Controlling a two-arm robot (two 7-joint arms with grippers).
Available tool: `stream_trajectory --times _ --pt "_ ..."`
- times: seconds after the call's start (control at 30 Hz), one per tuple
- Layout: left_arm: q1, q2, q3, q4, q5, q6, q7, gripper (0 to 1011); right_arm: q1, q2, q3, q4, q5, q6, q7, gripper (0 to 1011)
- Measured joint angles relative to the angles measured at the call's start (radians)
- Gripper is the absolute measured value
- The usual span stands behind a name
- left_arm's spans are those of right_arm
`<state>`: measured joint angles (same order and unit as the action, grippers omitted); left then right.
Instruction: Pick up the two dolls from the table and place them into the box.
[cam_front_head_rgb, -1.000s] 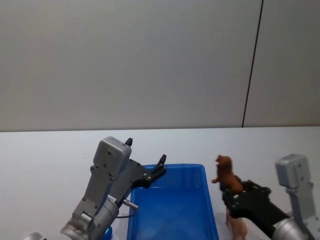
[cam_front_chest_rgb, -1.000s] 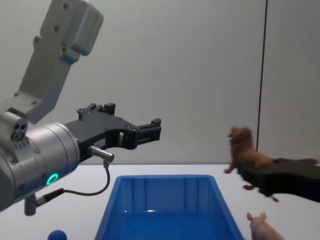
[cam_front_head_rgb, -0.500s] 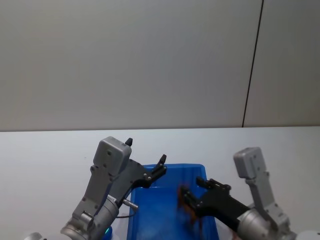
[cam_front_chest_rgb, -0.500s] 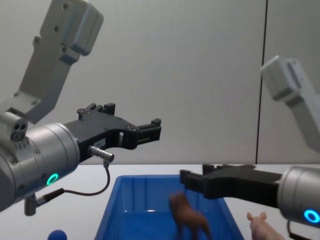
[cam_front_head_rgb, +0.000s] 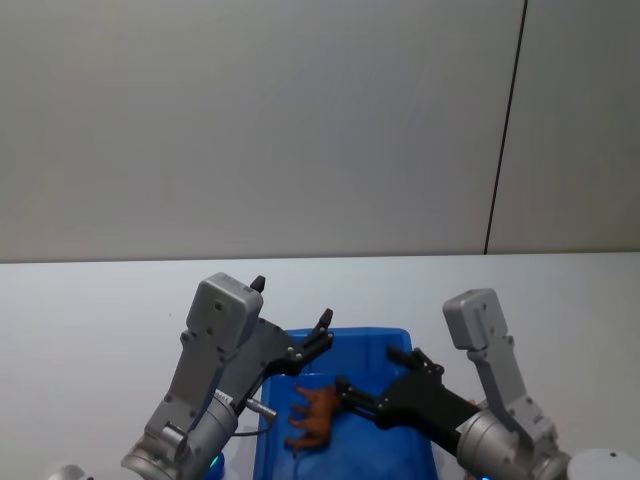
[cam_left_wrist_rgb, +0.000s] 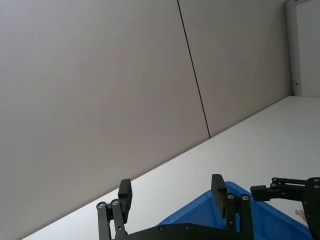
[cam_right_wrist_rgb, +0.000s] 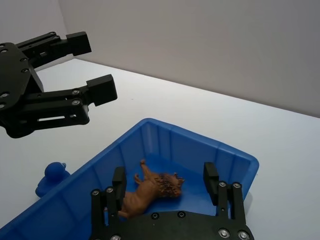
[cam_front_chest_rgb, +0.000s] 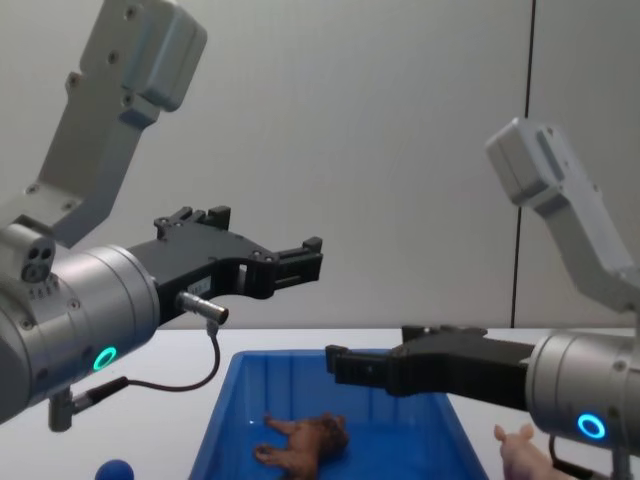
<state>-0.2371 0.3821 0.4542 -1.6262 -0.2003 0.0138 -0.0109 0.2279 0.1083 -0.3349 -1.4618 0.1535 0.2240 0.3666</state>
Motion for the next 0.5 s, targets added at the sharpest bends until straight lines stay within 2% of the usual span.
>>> stream_trajectory --times 0.07,0.13,0.5 --pt "0.0 0.0 0.0 0.0 0.0 0.0 0.0 1002 -0.004 0.002 0.0 -0.008 -0.002 -0.001 -0.007 984" --pt "0.0 0.0 0.0 0.0 0.0 0.0 0.0 1002 -0.008 0.005 0.001 -0.016 -0.005 -0.002 -0.015 1001" --pt "0.0 0.0 0.0 0.0 0.0 0.0 0.0 1002 -0.069 0.045 0.013 -0.111 -0.012 -0.006 -0.101 1001"
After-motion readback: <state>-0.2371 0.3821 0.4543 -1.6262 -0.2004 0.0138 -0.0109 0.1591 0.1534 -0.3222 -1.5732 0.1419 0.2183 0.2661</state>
